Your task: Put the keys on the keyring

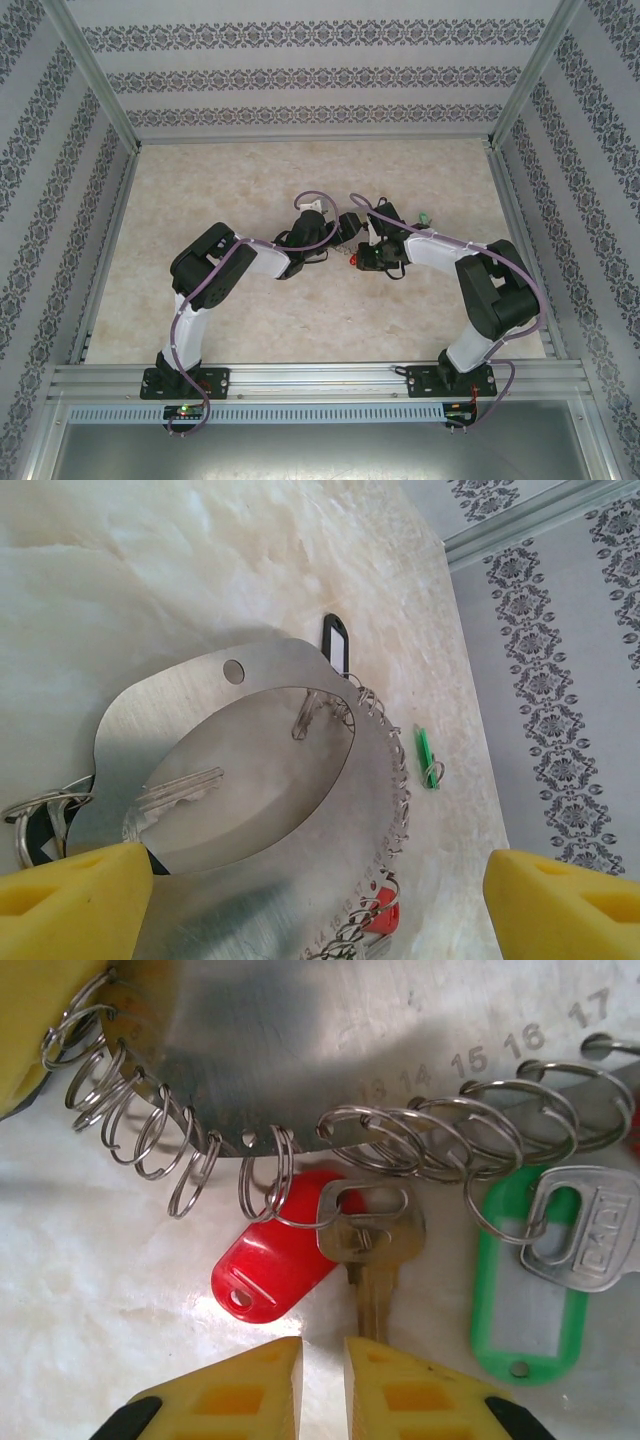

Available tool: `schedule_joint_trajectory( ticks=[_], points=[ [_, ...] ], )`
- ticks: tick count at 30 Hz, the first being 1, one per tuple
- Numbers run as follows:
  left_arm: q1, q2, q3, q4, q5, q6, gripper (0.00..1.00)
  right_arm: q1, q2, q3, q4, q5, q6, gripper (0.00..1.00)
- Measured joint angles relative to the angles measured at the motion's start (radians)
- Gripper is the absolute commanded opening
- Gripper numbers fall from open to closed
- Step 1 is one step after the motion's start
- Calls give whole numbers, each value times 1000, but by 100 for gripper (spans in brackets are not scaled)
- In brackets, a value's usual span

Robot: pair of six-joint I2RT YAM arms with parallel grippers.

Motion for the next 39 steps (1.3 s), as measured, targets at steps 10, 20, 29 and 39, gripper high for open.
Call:
schedule_joint_trajectory(
  ticks=[10,20,29,39],
  points=[
    [2,-11,-11,-5,-45,-29,88,-3,40,14,55,-105,9,19],
    [0,-21,-21,-6,-93,-63,88,-2,26,24,70,-209,8,25],
    [-19,-14,64,-104,-11,-76,90,-42,-246,-56,21,-218,-42,28],
    [-16,-93,59,-243,36,-68,91,-154,-246,-97,-18,-150,7,32]
  ],
)
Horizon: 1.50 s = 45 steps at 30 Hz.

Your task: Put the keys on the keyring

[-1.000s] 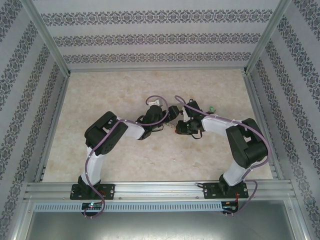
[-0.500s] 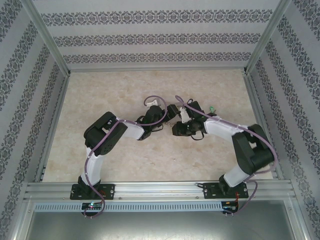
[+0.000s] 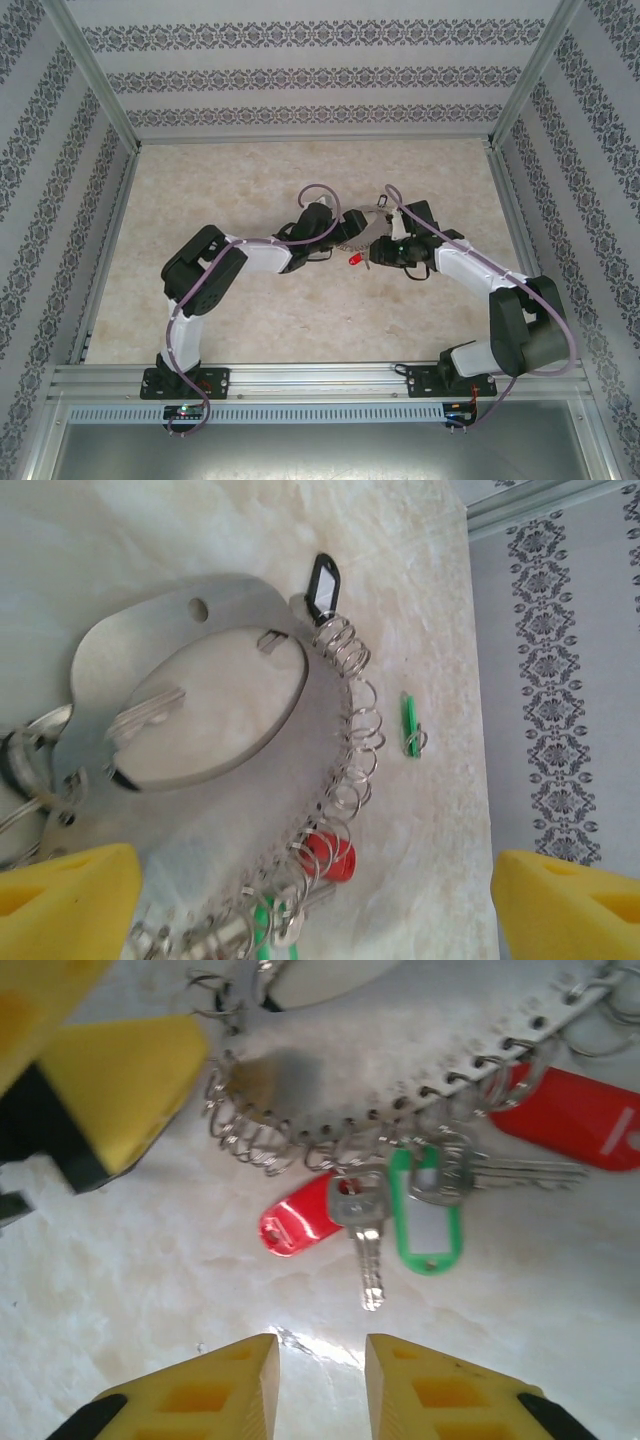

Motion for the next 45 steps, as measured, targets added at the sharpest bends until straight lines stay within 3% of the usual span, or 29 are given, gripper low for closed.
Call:
schedule_joint_trajectory(
  ticks=[4,9,14,22,28,37,45],
  points=[
    [33,-91,-83,-34,30,5,91,-6,0,0,-35,21,4,35],
    [64,-229,-96,-217,31,92,91,-3,65,61,-145,143,9,39],
    [64,-370,-96,-401,0,188,93,14,126,149,-240,294,-10,54],
    [111,-475,-160,-568,-65,242,94,74,251,243,-274,341,-29,62],
    [135,-540,-245,-637,-106,244,95,106,365,291,-278,418,-28,58],
    [136,-621,-272,-666,-148,249,95,63,365,294,-288,561,-18,47],
    [136,-623,-278,-677,-152,262,95,-31,347,292,-253,521,-18,47]
  ],
)
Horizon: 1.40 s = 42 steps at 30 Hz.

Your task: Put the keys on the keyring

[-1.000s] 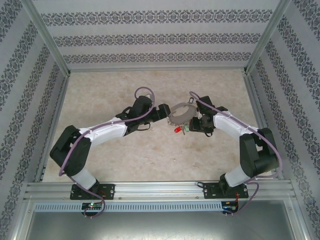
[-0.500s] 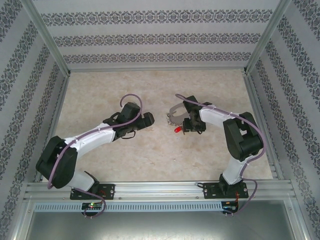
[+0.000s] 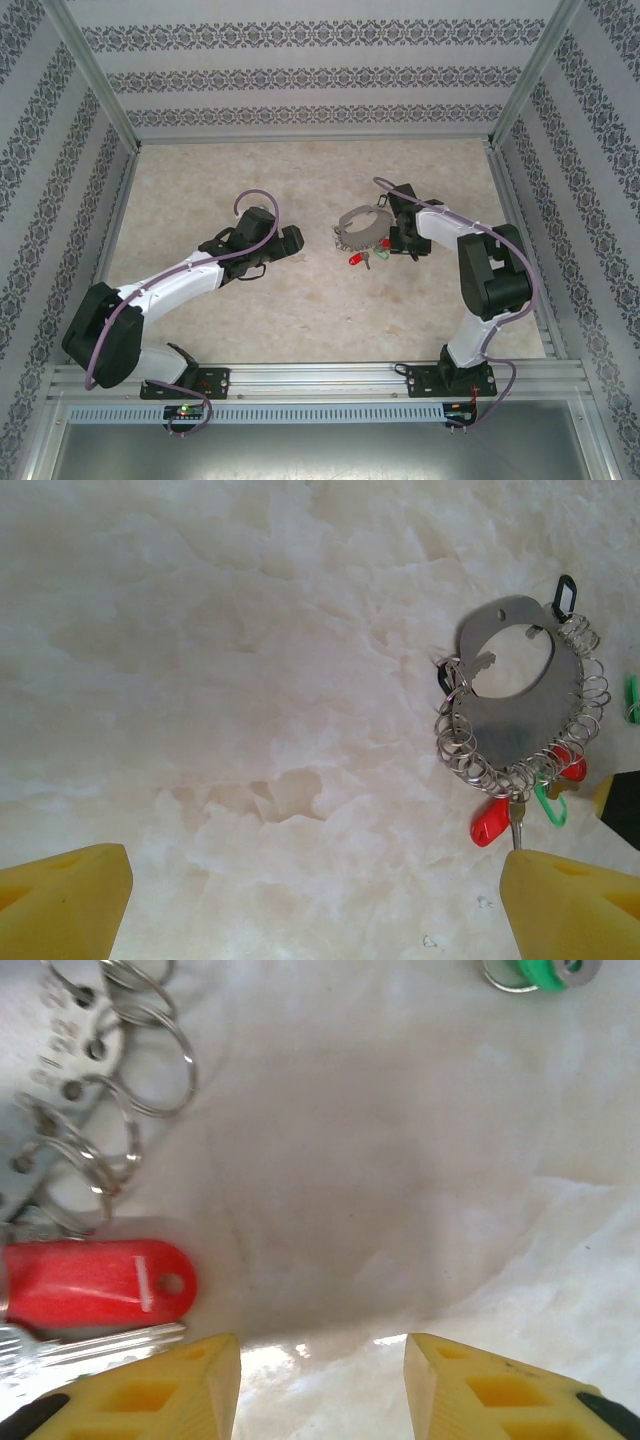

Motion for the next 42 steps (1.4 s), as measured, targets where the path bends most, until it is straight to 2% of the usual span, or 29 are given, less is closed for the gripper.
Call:
schedule_joint_trajectory(
  ticks=[9,17,27,42],
  points=[
    [0,-50,-19,-19,4,47,96,13,-184,-6,61,-291,104,39],
    [0,-51,-19,-22,58,117,95,19,-84,23,82,-443,157,27],
    [0,-95,-42,-25,73,144,95,19,29,106,71,-461,126,28],
    [0,-153,-86,-37,72,143,95,52,91,100,75,-444,118,30]
  ],
)
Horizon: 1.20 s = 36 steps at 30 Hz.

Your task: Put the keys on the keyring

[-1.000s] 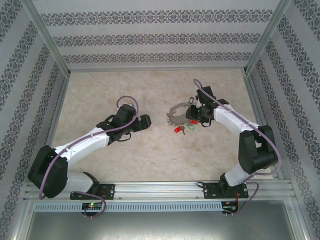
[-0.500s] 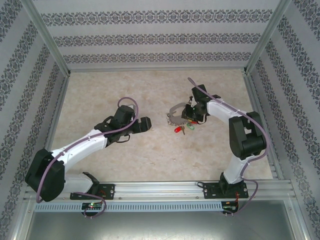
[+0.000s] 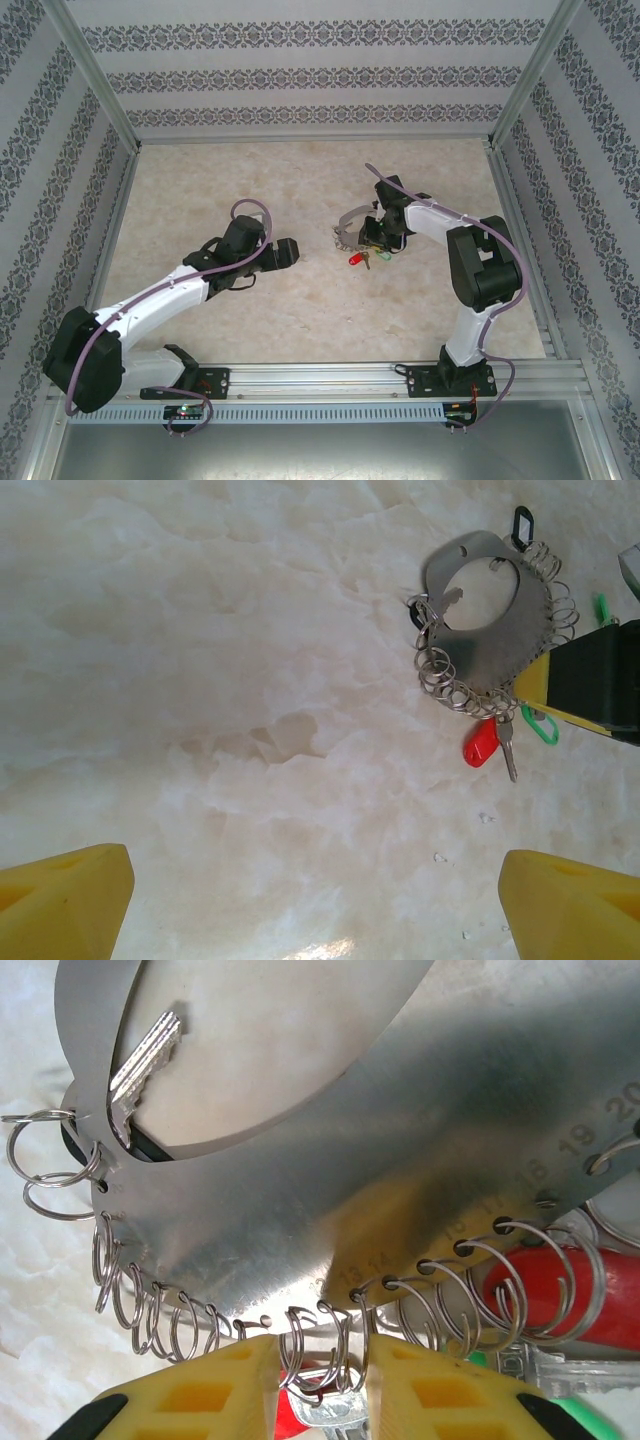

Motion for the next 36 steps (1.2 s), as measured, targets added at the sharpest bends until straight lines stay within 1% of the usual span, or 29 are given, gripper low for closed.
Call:
schedule_joint_trajectory(
  ticks=[2,8,14,23,27,30,36],
  points=[
    [0,-3,-5,0,0,0,95,0,0,0,0,1,-5,29],
    [0,-7,-16,0,0,-1,95,0,1,-3,-1,17,-32,21],
    [0,-20,-19,0,0,2,94,0,3,-6,0,39,-71,17],
    [0,-33,-6,-2,13,61,95,0,3,-13,0,45,-120,7],
    [0,-34,-6,36,50,126,97,0,1,-13,1,39,-136,3],
    [0,-40,-10,98,81,200,97,0,-4,-13,0,27,-172,1],
    [0,-44,-21,232,96,328,97,8,-58,-12,-10,1,-299,1]
  ],
)
